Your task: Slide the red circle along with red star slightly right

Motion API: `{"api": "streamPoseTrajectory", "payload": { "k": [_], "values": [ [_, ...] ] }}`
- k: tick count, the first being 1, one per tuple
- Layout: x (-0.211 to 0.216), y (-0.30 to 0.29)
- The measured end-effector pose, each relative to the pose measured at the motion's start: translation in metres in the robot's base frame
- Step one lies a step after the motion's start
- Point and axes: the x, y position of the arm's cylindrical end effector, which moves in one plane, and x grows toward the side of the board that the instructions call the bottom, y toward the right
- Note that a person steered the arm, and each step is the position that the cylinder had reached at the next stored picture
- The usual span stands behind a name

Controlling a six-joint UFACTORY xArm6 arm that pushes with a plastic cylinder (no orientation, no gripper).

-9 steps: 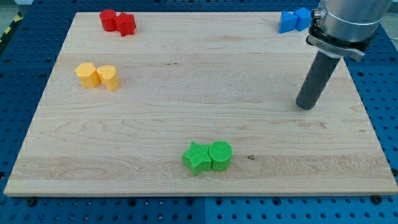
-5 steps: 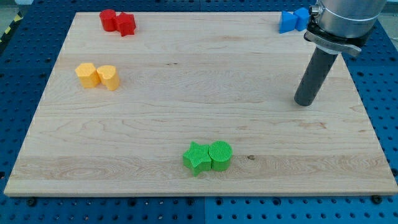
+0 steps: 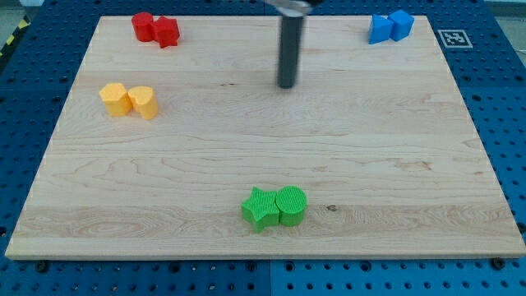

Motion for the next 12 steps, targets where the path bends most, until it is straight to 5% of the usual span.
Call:
{"api": "streamPoseTrajectory", "payload": {
  "k": [3,6,9,12],
  "values": [
    [-0.093,-0.295],
    [-0.166,-0.281],
    [-0.137,-0.21],
    [-0.128,-0.254]
  ]
}}
